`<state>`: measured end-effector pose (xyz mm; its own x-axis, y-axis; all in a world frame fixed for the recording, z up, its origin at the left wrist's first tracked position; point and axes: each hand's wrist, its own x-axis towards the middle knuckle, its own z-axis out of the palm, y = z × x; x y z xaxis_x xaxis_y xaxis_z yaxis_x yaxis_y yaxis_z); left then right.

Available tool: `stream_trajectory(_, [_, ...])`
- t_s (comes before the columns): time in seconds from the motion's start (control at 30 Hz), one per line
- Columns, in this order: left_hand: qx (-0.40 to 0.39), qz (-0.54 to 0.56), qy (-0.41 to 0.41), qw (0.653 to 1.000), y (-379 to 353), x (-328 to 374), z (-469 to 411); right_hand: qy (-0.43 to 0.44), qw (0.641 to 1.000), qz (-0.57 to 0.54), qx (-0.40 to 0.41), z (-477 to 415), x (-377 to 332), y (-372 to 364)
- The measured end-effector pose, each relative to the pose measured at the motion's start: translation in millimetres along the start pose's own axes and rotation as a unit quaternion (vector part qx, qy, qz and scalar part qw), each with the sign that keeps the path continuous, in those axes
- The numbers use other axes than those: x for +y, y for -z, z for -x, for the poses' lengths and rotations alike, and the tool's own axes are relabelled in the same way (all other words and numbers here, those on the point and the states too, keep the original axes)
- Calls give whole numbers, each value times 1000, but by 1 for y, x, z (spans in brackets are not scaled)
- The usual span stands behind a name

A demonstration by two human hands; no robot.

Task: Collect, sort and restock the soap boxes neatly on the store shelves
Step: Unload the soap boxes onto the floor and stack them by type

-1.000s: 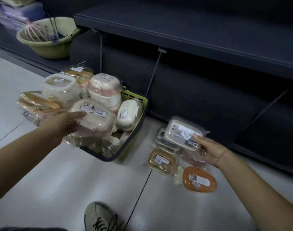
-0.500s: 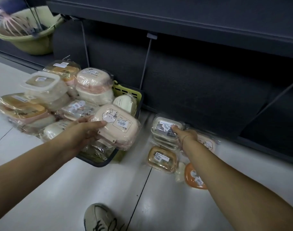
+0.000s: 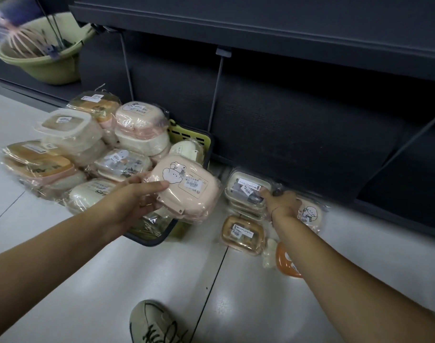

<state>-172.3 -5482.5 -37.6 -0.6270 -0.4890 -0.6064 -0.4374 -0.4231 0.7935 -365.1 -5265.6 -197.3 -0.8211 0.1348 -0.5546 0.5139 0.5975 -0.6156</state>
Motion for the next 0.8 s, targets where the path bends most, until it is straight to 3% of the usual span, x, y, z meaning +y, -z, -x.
stream_trajectory(0.07, [-15, -3, 0, 1000, -9, -2, 6, 61, 995, -79, -17, 29, -1, 19])
stream_trajectory(0.13, [-32, 0, 6, 999, -24, -6, 12, 89, 971, -168, -147, 69, 0, 43])
stream_trajectory(0.2, [-48, 6, 24, 999, -45, -16, 16, 50, 920, -245, -302, 104, 7, 65])
stream_trajectory(0.27, [-74, -17, 46, 996, -70, -29, 21, 13, 868, -320, -378, 117, 20, 77])
stream_trajectory(0.37, [-110, -64, 51, 991, -115, -50, 26, -18, 857, -380, -347, 108, 35, 96])
stream_trajectory(0.43, [-124, -177, 6, 976, -141, -58, 22, -56, 866, -404, -289, 83, 48, 113])
stream_trajectory(0.5, [-111, -379, -108, 912, -157, -69, -2, -55, 901, -371, -218, 56, 63, 130])
stream_trajectory(0.57, [-55, -560, -216, 798, -167, -77, -33, -35, 926, -336, -167, 27, 76, 142])
stream_trajectory(0.63, [-31, -661, -226, 715, -175, -87, -63, -30, 939, -308, -148, 3, 83, 143])
stream_trajectory(0.73, [-63, -745, -187, 637, -184, -102, -88, -28, 950, -284, -129, -28, 82, 134])
stream_trajectory(0.8, [-69, -757, -182, 623, -187, -110, -91, -18, 956, -260, -136, -47, 79, 124])
